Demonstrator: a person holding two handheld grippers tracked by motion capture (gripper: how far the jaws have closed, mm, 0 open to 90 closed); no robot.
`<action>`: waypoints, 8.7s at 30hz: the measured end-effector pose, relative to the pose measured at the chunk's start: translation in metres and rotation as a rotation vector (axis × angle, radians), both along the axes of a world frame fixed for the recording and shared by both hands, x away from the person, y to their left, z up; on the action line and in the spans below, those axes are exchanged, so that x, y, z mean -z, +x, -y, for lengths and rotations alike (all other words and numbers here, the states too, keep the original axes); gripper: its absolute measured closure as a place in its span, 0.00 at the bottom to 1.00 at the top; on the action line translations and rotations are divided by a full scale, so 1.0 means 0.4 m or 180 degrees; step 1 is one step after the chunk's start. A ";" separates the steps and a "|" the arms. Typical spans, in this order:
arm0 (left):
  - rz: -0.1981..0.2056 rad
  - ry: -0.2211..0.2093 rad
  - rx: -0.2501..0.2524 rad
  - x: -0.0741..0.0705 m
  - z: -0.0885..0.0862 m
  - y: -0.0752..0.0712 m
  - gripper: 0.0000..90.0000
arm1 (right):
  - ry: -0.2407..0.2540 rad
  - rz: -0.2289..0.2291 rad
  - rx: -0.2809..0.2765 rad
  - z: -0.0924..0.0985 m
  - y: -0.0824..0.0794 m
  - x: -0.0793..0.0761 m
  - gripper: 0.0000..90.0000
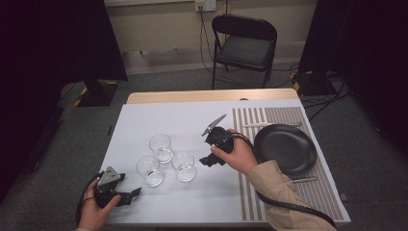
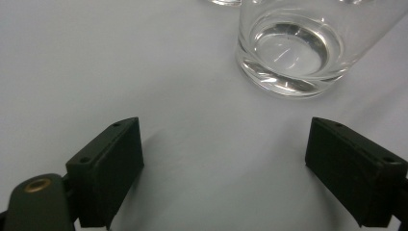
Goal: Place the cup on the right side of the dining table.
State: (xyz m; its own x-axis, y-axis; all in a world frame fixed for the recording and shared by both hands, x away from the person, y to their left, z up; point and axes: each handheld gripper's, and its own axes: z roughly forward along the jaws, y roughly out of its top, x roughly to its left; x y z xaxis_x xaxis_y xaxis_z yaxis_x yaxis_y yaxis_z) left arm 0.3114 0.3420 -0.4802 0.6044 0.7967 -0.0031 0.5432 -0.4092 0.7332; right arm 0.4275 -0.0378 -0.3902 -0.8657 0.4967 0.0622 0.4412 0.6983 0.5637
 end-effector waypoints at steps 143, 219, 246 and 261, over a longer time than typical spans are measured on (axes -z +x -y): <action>0.0002 -0.0002 -0.0002 0.000 0.000 0.000 0.14 | -0.0057 -0.0292 -0.0088 -0.156 0.011 0.066 0.57; 0.0004 -0.0003 -0.0002 0.000 0.000 0.000 0.14 | 0.0146 -0.0545 0.0401 -0.017 0.006 0.030 0.94; 0.0009 0.0005 0.0003 0.000 -0.001 0.000 0.14 | 0.0155 -0.0544 0.0568 0.039 0.017 0.012 0.94; 0.0010 0.0007 0.0003 0.000 -0.001 0.000 0.14 | 0.0189 -0.0550 0.0729 0.085 0.028 0.008 0.94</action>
